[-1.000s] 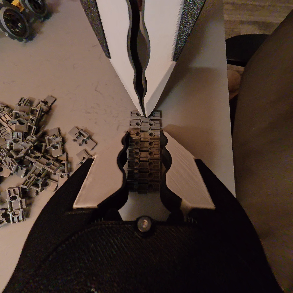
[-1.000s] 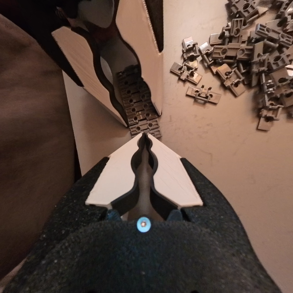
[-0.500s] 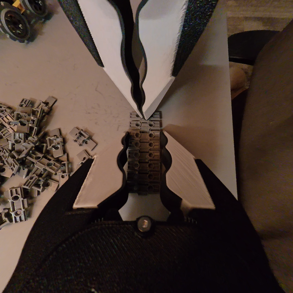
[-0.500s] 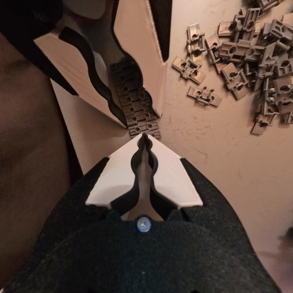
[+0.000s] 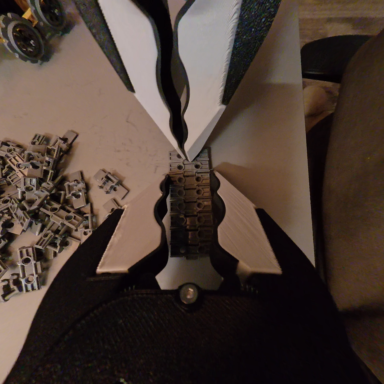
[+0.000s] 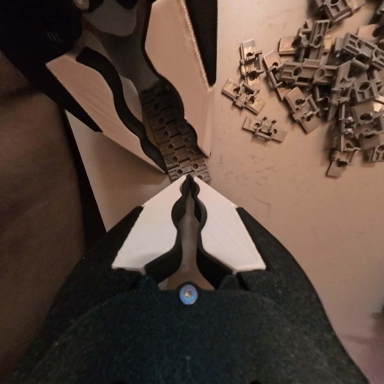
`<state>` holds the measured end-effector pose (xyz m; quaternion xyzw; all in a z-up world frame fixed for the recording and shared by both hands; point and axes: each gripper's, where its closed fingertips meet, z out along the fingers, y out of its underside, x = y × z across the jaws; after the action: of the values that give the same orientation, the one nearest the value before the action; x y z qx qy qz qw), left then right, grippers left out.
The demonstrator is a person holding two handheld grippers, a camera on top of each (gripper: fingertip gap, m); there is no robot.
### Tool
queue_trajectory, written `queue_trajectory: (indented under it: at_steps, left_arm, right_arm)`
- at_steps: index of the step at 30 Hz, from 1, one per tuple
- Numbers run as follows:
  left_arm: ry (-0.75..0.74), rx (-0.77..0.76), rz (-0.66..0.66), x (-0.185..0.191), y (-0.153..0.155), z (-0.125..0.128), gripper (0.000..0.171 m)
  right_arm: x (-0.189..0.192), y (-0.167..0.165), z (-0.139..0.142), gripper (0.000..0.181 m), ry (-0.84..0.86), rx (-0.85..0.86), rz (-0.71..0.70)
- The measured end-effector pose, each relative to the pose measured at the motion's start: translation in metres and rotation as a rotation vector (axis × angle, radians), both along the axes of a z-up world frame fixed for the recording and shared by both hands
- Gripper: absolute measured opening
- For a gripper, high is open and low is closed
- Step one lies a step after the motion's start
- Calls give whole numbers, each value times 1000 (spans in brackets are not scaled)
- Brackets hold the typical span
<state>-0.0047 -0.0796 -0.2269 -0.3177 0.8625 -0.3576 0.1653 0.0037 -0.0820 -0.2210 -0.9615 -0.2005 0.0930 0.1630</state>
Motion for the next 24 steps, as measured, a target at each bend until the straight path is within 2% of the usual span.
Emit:
queue_trajectory:
  at_steps: [6, 10, 12, 14, 16, 20, 22, 24]
  left_arm:
    - [12, -9, -2, 0, 0, 0, 37]
    - [20, -19, -9, -1, -1, 0, 38]
    - [16, -35, -23, -3, -3, 3, 43]
    - [-6, -79, -21, -3, -2, 10, 43]
    - [-37, -161, -10, -2, 0, 24, 43]
    - [-110, -343, 48, 2, 15, 53, 37]
    - [-139, -356, 124, 7, 30, 56, 37]
    - [-157, -363, 179, 11, 41, 58, 38]
  right_arm:
    - [1, -1, 2, 0, 96, 165, -64]
    - [15, 12, 33, 8, 257, 342, -162]
    - [31, 24, 46, 14, 286, 431, -225]
    - [42, 35, 45, 24, 268, 470, -255]
    - [48, 44, 32, 34, 221, 461, -260]
    - [48, 59, 6, 38, 102, 426, -208]
    - [49, 64, -3, 39, 23, 418, -177]
    - [48, 69, -2, 33, -22, 449, -147]
